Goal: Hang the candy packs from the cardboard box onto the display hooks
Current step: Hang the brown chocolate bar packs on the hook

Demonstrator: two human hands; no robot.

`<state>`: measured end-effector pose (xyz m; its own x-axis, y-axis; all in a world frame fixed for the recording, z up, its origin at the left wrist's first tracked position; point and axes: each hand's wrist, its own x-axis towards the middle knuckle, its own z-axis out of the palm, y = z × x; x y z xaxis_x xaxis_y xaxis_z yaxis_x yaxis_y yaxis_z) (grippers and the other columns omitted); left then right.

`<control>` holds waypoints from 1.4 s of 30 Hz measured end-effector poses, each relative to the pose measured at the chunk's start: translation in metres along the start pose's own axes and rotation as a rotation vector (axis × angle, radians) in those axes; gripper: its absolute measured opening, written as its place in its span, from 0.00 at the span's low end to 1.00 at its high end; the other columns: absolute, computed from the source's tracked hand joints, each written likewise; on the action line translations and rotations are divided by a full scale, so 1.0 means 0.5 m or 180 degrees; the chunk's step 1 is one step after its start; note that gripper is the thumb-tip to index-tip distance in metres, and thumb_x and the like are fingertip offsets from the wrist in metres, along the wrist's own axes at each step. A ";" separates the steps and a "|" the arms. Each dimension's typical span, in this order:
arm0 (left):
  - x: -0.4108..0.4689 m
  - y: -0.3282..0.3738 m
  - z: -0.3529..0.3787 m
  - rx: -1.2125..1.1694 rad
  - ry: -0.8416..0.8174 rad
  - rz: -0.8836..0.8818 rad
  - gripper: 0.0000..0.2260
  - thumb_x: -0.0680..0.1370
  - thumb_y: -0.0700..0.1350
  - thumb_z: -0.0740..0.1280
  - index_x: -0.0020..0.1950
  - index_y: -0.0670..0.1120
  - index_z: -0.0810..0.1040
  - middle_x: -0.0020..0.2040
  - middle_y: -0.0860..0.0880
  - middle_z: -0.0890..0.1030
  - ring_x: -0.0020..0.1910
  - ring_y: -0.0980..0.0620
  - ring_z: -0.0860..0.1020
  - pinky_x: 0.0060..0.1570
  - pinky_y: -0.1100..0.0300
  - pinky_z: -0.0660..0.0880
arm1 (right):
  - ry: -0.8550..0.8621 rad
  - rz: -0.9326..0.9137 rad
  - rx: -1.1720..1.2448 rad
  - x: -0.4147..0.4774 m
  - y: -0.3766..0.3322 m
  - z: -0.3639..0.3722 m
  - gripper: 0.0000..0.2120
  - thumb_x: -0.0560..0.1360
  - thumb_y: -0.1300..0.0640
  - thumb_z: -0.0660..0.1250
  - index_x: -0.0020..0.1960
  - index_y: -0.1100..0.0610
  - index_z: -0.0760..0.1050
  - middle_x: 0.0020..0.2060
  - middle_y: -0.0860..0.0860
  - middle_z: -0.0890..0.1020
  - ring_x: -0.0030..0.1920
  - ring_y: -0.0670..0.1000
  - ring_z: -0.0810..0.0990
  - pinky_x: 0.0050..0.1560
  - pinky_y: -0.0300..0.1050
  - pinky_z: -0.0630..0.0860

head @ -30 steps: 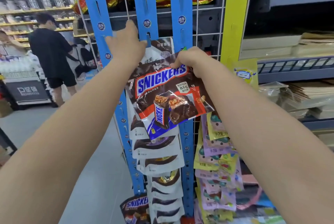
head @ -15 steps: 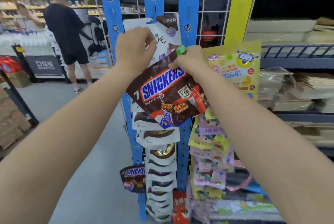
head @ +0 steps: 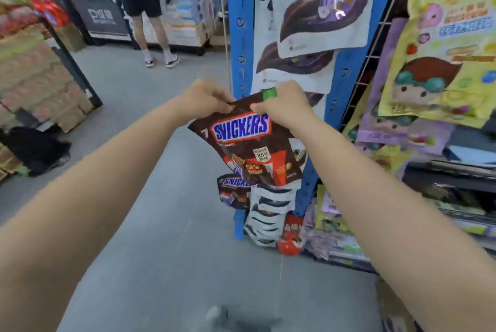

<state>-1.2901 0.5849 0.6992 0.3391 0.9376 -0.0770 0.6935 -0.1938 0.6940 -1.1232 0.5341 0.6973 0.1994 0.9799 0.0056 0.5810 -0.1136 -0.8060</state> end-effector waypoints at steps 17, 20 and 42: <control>0.187 -0.346 0.248 0.0037 -0.0515 -0.0649 0.09 0.77 0.44 0.64 0.57 0.45 0.73 0.53 0.43 0.81 0.45 0.48 0.79 0.37 0.58 0.76 | -0.0268 0.1710 -0.0116 0.107 0.262 0.339 0.14 0.79 0.56 0.61 0.35 0.58 0.70 0.32 0.52 0.73 0.41 0.52 0.72 0.35 0.41 0.65; 0.207 -0.386 0.298 0.0082 -0.0477 -0.0535 0.13 0.78 0.44 0.64 0.62 0.46 0.73 0.54 0.41 0.81 0.51 0.43 0.80 0.47 0.54 0.78 | -0.0017 0.1817 -0.0093 0.106 0.314 0.369 0.14 0.79 0.55 0.60 0.41 0.61 0.77 0.44 0.59 0.79 0.46 0.55 0.77 0.40 0.42 0.70; 0.295 -0.401 0.419 0.0142 0.0006 -0.1226 0.10 0.76 0.51 0.60 0.39 0.51 0.77 0.41 0.52 0.80 0.51 0.48 0.77 0.67 0.47 0.60 | 0.1999 0.2494 0.1170 0.176 0.404 0.465 0.15 0.78 0.52 0.63 0.49 0.65 0.80 0.43 0.56 0.82 0.43 0.49 0.77 0.42 0.37 0.69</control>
<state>-1.2459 0.7017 0.3985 0.0472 0.9447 -0.3244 0.7968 0.1603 0.5826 -1.1719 0.6355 0.3974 0.8455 0.3832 -0.3718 -0.1380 -0.5158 -0.8455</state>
